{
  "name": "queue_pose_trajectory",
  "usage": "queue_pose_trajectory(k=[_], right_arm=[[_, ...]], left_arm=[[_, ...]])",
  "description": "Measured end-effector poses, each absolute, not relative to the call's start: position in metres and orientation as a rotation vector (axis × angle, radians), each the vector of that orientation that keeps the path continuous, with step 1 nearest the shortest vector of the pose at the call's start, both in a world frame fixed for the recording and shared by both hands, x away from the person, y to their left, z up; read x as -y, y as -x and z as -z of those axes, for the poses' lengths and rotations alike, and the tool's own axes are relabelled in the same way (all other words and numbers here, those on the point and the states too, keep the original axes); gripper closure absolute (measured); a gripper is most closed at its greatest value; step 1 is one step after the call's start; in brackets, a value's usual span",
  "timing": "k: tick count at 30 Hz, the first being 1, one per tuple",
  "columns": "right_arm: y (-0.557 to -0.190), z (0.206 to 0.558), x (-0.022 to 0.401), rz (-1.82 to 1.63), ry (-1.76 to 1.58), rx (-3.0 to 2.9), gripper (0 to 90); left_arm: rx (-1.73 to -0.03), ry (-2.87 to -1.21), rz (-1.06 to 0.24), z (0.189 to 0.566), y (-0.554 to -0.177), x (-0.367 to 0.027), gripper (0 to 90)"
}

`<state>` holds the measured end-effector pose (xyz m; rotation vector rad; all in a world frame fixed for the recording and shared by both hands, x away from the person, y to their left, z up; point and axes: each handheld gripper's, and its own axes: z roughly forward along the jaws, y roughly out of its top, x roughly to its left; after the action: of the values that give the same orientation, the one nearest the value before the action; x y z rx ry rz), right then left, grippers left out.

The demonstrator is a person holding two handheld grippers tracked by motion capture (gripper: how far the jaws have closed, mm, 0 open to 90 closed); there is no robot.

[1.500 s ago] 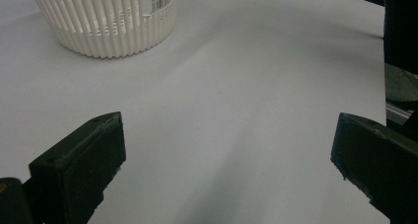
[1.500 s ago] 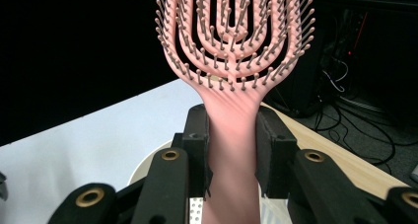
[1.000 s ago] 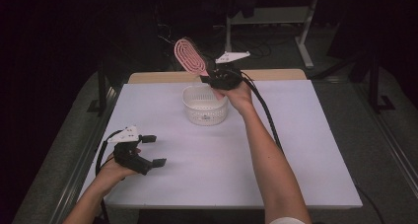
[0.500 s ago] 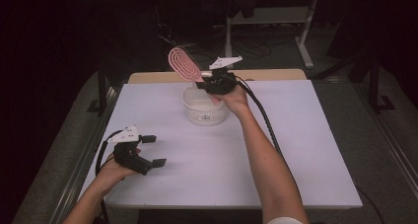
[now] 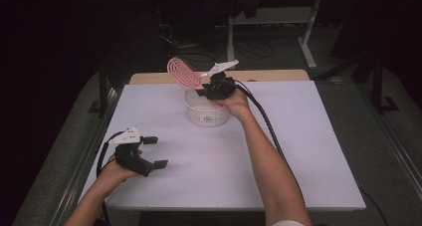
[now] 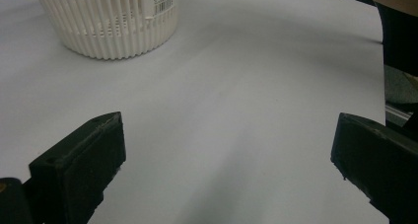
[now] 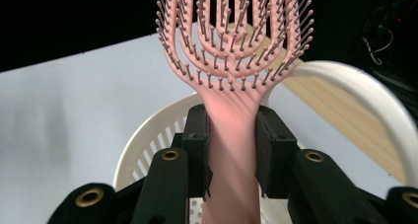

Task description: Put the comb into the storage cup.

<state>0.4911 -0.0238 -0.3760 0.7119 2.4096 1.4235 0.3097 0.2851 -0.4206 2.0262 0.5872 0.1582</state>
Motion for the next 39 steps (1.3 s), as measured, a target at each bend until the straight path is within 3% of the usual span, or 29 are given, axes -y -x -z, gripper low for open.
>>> queue_pose_trajectory(k=[25,39], right_arm=[[-0.495,0.385,0.013,-1.235,-0.705,-2.554,67.1],[-0.494,0.374,0.021,-1.28,-0.743,-2.532,54.3]], left_arm=[[-0.589,-2.025,-0.154,0.421,-0.309,-0.284,0.0],[-0.585,-2.028,-0.154,0.421,-0.309,-0.283,0.1]])
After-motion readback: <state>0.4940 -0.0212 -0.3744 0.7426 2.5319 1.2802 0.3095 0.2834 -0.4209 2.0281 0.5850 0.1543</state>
